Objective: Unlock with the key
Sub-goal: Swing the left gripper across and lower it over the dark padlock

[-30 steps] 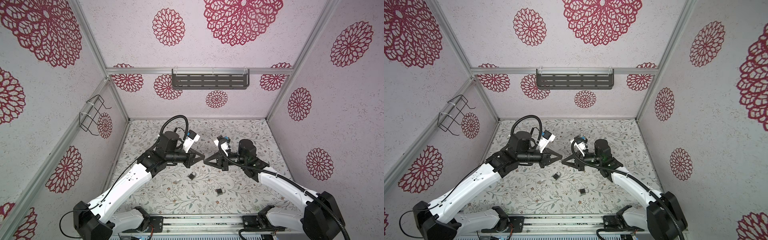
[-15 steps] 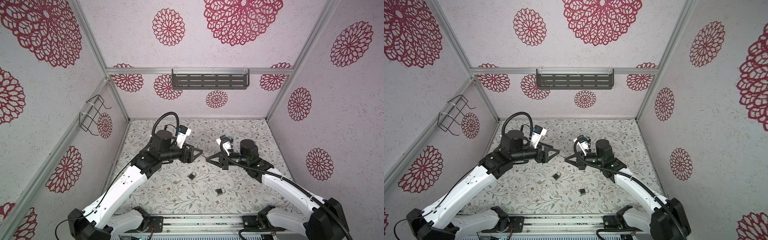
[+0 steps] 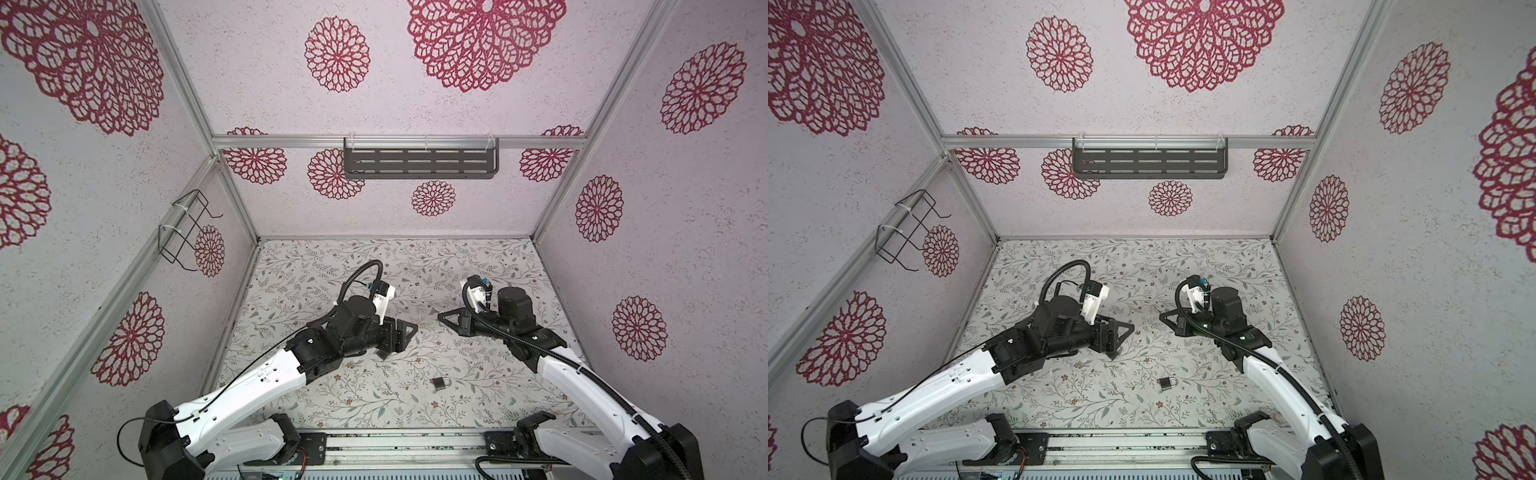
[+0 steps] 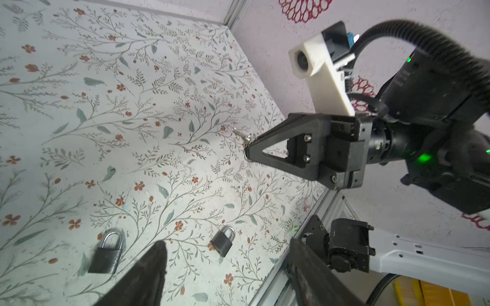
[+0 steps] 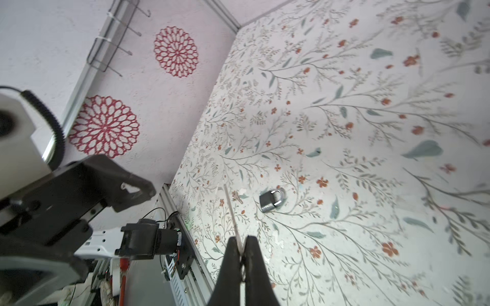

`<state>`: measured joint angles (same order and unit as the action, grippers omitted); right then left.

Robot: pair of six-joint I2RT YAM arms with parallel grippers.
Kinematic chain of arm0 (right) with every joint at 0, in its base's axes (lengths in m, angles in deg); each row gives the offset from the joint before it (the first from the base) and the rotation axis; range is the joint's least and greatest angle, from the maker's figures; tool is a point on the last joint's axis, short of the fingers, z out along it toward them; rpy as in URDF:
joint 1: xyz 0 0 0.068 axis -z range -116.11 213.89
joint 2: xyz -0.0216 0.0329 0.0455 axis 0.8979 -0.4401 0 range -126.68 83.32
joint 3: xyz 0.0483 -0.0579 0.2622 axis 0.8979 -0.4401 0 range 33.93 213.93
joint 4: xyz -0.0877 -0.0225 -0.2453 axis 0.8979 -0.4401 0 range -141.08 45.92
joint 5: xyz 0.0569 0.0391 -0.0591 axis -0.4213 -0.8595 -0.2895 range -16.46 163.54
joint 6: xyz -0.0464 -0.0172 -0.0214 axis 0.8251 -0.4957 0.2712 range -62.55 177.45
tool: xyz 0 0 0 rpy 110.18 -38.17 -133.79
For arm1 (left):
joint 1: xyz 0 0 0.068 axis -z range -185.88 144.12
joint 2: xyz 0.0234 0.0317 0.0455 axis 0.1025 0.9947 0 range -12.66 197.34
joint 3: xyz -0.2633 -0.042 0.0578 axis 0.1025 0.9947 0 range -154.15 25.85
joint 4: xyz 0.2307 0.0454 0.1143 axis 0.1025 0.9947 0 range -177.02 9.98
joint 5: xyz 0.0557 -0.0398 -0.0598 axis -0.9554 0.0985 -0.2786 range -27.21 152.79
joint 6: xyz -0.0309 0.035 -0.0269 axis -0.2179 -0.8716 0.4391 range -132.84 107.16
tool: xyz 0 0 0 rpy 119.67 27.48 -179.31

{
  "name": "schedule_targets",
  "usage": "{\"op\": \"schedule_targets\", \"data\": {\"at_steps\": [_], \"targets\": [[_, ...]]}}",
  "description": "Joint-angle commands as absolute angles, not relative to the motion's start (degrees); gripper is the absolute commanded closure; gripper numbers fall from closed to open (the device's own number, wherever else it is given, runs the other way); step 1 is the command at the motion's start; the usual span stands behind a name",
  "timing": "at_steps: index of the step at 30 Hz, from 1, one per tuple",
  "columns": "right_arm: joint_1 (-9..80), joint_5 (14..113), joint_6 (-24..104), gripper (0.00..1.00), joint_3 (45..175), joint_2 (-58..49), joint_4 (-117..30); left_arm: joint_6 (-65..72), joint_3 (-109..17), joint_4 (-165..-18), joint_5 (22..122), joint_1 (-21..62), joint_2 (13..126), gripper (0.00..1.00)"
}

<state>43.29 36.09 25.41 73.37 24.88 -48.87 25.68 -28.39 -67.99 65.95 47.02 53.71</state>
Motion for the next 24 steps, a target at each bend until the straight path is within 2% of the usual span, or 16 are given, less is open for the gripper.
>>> {"op": "schedule_targets", "data": {"at_steps": [1,10,24], "targets": [[45.9,39.7,23.2,1.0,73.7,28.0,-53.7,27.5,-28.5,-64.7,61.3,50.2,57.6,0.24],[51.1,44.2,22.7,1.0,71.4,31.4,-59.5,21.8,-37.6,-57.2,62.4,55.2,72.7,0.24],[57.9,47.0,23.2,1.0,69.0,33.0,-62.2,5.9,-49.9,-55.6,66.5,60.9,92.9,0.27]]}}
